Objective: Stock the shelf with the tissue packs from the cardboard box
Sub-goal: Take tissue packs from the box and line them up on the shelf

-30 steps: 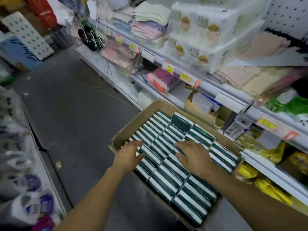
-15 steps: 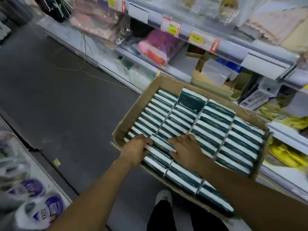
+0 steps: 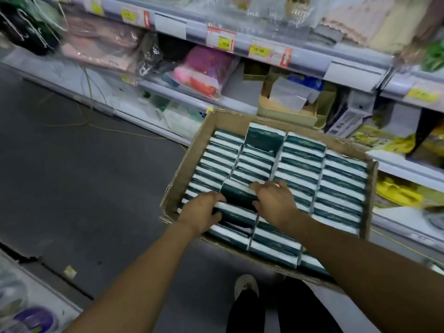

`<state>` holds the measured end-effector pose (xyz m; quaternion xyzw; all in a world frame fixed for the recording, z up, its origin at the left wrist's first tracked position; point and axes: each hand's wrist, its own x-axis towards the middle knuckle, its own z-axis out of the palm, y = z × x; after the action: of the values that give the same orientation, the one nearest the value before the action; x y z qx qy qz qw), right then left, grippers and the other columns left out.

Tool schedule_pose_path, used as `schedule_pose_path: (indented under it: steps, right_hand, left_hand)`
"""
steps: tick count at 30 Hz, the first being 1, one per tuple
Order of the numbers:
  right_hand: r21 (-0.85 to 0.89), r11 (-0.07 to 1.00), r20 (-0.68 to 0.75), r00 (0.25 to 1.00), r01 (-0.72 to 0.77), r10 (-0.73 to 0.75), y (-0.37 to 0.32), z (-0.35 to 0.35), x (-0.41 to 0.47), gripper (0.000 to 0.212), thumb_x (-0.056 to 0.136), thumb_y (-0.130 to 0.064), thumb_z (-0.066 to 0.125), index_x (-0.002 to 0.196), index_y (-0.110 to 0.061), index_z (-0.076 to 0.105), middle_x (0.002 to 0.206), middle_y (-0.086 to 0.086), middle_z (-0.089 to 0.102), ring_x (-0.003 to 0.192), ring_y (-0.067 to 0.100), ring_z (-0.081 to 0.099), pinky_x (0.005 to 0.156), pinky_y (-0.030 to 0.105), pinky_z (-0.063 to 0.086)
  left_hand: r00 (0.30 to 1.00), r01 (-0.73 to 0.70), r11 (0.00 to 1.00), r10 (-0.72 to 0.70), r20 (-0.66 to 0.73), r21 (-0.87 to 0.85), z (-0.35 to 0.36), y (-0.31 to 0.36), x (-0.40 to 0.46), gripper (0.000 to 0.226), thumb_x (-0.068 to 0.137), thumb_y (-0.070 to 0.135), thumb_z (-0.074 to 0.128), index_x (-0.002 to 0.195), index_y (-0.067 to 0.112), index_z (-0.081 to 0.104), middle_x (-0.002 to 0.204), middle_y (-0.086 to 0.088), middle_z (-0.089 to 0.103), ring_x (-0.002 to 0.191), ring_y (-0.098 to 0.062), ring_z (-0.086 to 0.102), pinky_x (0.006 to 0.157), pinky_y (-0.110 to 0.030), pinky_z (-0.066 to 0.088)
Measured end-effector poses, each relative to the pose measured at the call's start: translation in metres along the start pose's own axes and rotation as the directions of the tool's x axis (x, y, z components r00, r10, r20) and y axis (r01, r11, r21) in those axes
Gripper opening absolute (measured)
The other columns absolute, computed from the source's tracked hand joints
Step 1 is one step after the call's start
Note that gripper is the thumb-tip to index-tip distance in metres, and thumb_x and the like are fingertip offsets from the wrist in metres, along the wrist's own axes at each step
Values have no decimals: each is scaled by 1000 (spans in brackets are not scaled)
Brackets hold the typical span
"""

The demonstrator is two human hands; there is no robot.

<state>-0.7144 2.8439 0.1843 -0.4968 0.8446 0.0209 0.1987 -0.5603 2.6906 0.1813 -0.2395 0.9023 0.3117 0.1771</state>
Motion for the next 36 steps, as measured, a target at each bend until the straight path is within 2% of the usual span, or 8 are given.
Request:
schedule_pose_path:
  steps: [4,11,14,18,22,26,33,36]
  right_hand:
    - [179,978,-157,978,-108,136,16,-39,-21,41,97,-32,47,137,-24,41,110,1,65,106,25,56,92,37,34]
    - [534,831,-245,912,-157,330,70,-108,-86,40,98,-29,50,138,-28,42,116,0,63,90,22,62,67,37,51]
    - [593,791,-280,883,-150,377,97,-132,-126,38,98,-26,50,135,-30,43,117,0,62,93,22,61,72,40,53]
    - [662,737,-315,840,-138,441,138,-157,-196,38,98,-26,51,135,-27,41,112,-3,61,87,19,64,73,43,54]
    - [679,724,-395,772,-120,499,198,-176,-283,37,96,-22,54,132,-27,44,113,-5,64,96,21,62,80,42,52]
    - [701,702,-440,699,-125,564,263,-190,-378,39,96,-24,54,133,-29,42,120,-8,59,105,18,58,89,43,49]
    - [680,717,-538,560,-155,631,368,-208,-527,38,94,-25,56,129,-33,44,107,-4,63,77,11,60,78,42,52]
    - [674,718,-573,493,-171,655,402,-221,-574,39,94,-21,57,130,-29,46,103,-3,61,74,9,56,77,40,52]
  left_hand:
    - [992,51,980,-73,-105,-193,-32,18,-7,32,89,19,65,120,21,55,74,1,49,68,-16,50,63,-32,43]
    - [959,35,834,-184,-217,-551,-78,85,-11,19,90,28,68,105,22,57,98,-10,69,93,-23,65,80,-33,53]
    - [957,-8,832,-155,-246,-555,-78,135,-12,23,92,29,66,110,22,55,100,-6,67,91,-19,62,73,-27,47]
    - [966,-95,823,-60,-252,-559,-70,214,-18,25,92,30,66,113,24,54,111,-8,66,103,-20,63,92,-36,50]
    - [952,-234,754,49,-302,-614,-52,317,-31,18,97,23,58,111,13,56,103,-9,67,88,-13,65,71,-19,52]
    - [945,-291,717,111,-309,-633,-22,420,-42,21,98,26,57,115,12,56,106,-9,67,89,-17,67,69,-24,52]
    - [889,-455,669,301,-346,-588,30,597,-60,21,98,28,56,114,15,56,103,-6,67,86,-16,67,64,-25,55]
    - [866,-500,642,360,-347,-582,43,657,-68,22,98,29,57,115,16,57,108,-6,67,94,-20,67,73,-36,58]
